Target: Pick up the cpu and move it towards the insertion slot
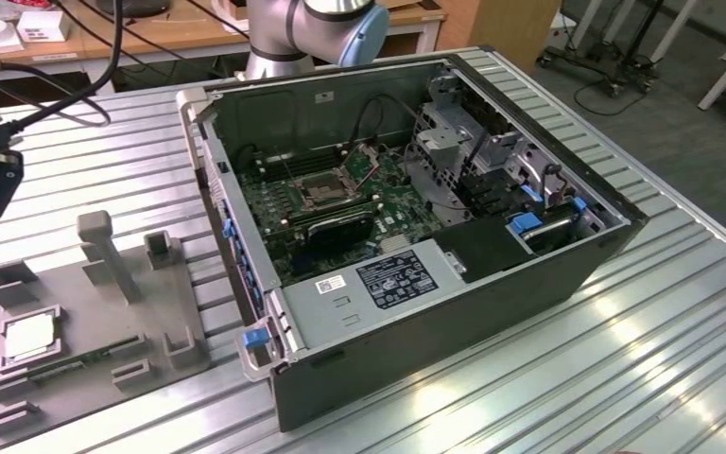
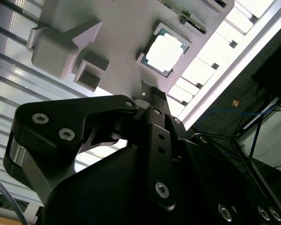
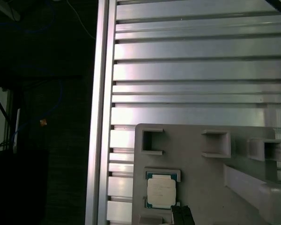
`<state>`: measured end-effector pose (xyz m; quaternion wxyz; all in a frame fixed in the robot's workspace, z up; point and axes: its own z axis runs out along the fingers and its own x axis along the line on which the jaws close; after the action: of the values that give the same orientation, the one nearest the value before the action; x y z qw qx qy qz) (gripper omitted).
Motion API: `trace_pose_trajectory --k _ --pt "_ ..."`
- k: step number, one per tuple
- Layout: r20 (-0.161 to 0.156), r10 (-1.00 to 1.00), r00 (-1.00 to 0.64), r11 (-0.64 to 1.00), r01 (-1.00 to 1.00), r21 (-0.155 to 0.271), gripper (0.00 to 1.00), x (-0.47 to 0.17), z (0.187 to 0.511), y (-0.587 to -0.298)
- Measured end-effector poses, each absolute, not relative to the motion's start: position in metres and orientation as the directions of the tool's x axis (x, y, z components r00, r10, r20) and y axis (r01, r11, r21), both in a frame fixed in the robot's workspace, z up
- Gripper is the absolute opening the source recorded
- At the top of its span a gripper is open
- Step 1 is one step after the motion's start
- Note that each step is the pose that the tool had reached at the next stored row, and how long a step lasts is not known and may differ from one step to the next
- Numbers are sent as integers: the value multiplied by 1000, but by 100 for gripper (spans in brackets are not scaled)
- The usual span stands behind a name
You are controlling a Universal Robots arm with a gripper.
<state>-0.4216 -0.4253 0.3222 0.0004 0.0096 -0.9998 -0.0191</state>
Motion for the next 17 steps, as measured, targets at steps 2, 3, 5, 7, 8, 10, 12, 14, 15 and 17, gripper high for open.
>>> trace_pose_trajectory --k 2,3,5,7,8,10,12,14,15,17 --pt "0 -19 -1000 999 -19 38 11 -422 322 -425" --pt "0 -19 -1000 999 -19 38 11 -422 321 -425" --pt "1 -19 -1000 999 -19 38 11 -422 321 -425" --pt "1 -19 -1000 999 -19 38 11 -422 321 -425" --pt "1 -19 -1000 999 -19 38 11 -422 320 -425" --pt "1 -19 -1000 999 -19 38 11 -422 320 -425" --pt "0 -19 -1000 999 -19 38 11 -422 319 -425" --pt "0 -19 -1000 999 -19 38 11 -422 319 -425" --pt "0 -19 -1000 999 -19 38 11 -422 319 -425" --pt "0 -19 -1000 999 -19 38 11 -422 318 -425"
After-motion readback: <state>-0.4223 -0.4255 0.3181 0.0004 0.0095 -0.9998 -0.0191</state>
